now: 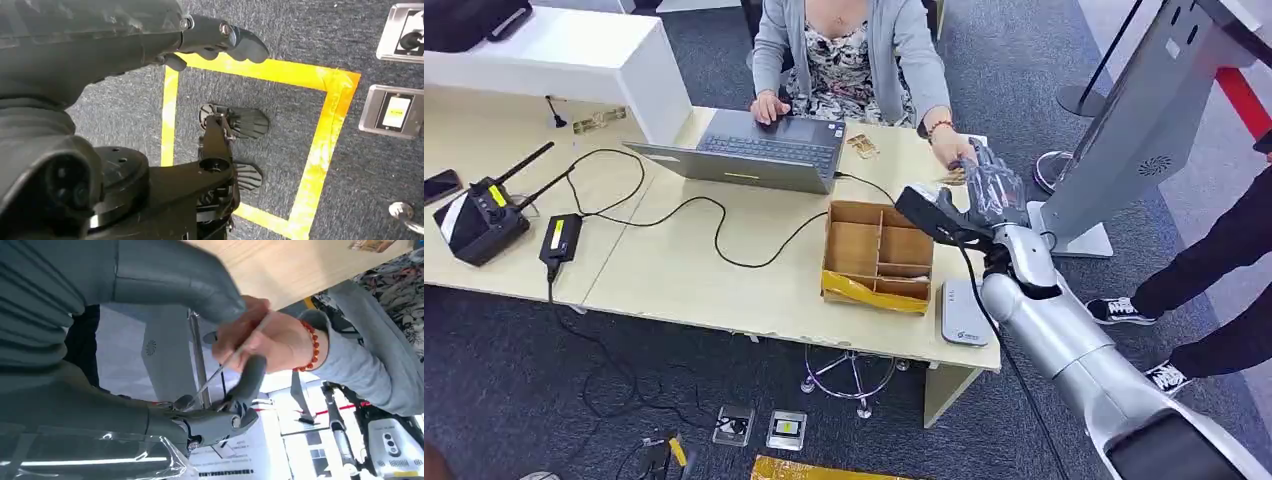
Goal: Pass the card to the sensor for recognition and then transmit it.
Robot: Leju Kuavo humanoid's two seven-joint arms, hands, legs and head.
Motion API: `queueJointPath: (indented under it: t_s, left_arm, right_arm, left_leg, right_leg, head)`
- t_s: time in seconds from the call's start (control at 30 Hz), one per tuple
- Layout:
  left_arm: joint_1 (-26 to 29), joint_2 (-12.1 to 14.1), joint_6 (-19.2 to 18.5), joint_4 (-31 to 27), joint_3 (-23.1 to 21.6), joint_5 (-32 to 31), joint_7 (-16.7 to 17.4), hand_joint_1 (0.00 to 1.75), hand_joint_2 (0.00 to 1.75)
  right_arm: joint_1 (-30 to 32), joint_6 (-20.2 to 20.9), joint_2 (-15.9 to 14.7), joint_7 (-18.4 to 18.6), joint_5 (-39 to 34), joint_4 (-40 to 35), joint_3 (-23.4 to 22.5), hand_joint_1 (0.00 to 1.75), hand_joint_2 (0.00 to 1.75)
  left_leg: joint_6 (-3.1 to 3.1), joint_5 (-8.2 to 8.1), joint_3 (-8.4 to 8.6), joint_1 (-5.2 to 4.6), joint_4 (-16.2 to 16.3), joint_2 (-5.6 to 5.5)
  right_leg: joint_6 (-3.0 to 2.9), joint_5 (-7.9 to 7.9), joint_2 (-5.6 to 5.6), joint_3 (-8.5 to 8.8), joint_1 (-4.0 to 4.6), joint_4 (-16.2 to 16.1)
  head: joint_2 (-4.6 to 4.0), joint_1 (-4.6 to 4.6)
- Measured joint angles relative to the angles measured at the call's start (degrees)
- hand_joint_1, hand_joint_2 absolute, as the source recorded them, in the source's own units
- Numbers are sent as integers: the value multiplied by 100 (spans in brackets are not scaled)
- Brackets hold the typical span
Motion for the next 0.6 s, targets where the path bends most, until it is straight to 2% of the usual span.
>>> queueJointPath:
  t_s: [0.17,0.4,0.6]
  left_arm:
    - [0,-2,0,0,0,-7,0,0,0]
    - [63,-31,50,0,13,116,-195,0,0]
    - [217,-31,-9,13,20,118,-304,0,0]
  right_arm:
    - [-7,-83,44,-164,92,109,-37,0,0]
    - [86,-79,33,-97,426,55,-157,0,0]
    - [583,431,-271,280,542,-761,-420,0,0]
  left_leg:
    - [0,0,0,0,0,0]
    - [0,0,1,0,1,1]
    - [0,-1,1,0,1,2]
  right_leg:
    - [0,0,2,-1,0,0]
    - [0,0,3,-3,0,-1]
    - [0,0,6,-5,0,-2]
  head:
    - [0,2]
    - [0,4]
    - [0,4]
